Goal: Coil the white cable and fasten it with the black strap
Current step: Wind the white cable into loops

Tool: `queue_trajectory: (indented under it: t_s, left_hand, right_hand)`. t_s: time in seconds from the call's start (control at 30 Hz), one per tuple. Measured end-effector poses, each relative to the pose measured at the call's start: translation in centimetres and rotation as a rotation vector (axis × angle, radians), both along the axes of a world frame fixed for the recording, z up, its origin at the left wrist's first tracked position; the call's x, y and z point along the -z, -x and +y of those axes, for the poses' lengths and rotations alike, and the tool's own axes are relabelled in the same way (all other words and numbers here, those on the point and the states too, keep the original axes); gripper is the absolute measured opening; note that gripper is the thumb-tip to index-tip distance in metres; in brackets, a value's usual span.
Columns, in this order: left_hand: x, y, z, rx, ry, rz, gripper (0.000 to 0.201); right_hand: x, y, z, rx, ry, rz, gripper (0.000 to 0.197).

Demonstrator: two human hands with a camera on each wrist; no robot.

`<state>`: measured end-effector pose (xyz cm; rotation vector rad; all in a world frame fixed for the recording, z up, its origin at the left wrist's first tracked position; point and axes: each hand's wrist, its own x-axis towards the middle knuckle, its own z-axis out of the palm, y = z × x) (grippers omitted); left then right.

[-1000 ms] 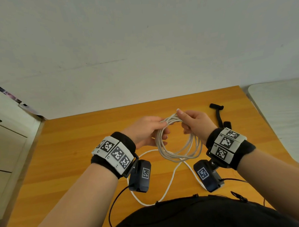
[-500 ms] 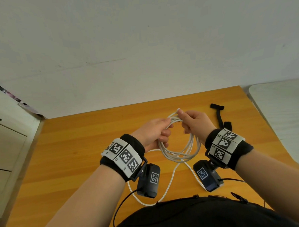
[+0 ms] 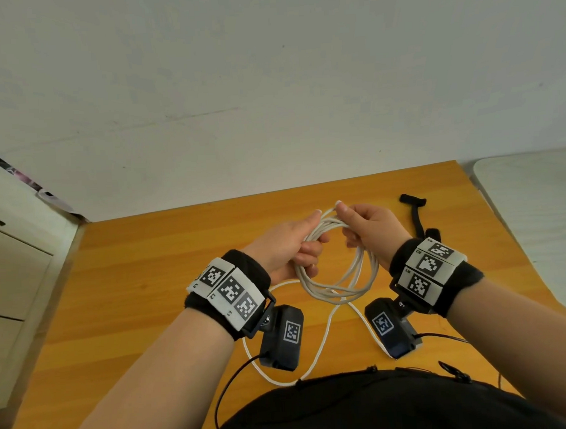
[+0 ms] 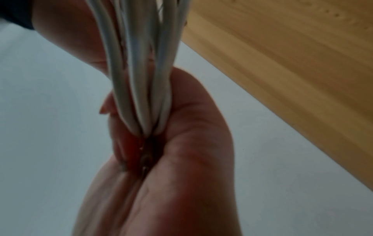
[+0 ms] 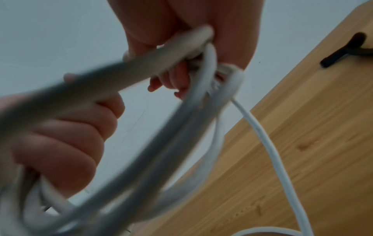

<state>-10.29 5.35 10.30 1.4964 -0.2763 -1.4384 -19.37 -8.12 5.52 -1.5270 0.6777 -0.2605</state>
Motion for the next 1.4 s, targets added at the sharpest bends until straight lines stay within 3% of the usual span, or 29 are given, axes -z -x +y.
queue_trajectory:
  t_s: [0.13,0.37,0.47,0.6,0.7,0.83,0.93,1.03,1.13,1.27,1.4]
  left_hand:
    - [0.4,0.2,-0.1,-0.12,0.056,0.04,0.039]
    - [-0.1,-1.8,0.0,-0.423,0.206,0.272,0.039]
    - [-0.3,-2.4,-0.3,-0.573,0.257,0.335,0.039]
    - [-0.7,-3.0,-0.4,-0.719,0.3,0.354,0.038]
    - [-0.6,-3.0,-0.4,-0.768,0.316,0.333,0.039]
    - [-0.3,-2.6,-0.4,-0.749,0.325,0.268,0.042]
    - [-0.2,-2.3,-0.5,-0.709,0.321,0.182,0.043]
    - [-0.1,-1.8,-0.7,-0.653,0.31,0.086,0.045]
    - [0.2,-1.4,-0.9,-0.579,0.31,0.013,0.042]
    - [0.4,-0.9,-1.0,-0.448,0.262,-0.276,0.029]
    - [0.6,-0.3,-1.0,-0.361,0.236,-0.519,0.026]
  right_hand:
    - [-0.1,-0.3,-0.2,-0.013,-0.095,0.026,0.041]
    - [1.0,1.3,-0.9,-0.015,-0.472,0.107,0.061]
    - [1.8,1.7,-0.4,-0.061,-0.453,0.185,0.052]
    - [2.3,2.4,0.9,-0.168,-0.42,0.321,0.025]
    - [2.3,2.4,1.5,-0.165,-0.316,0.376,0.021]
    - [2.3,2.1,1.7,-0.236,0.082,0.457,0.02]
    - [1.9,1.7,1.7,-0.33,0.413,0.542,0.031]
    - [0.8,1.2,1.9,-0.387,0.601,0.605,0.027]
    - [0.2,1.0,2.2,-0.453,0.719,0.649,0.026]
    - [-0.2,0.6,2.4,-0.607,0.777,0.666,0.054]
    - [-1.1,0.7,2.8,-0.609,0.778,0.612,0.037]
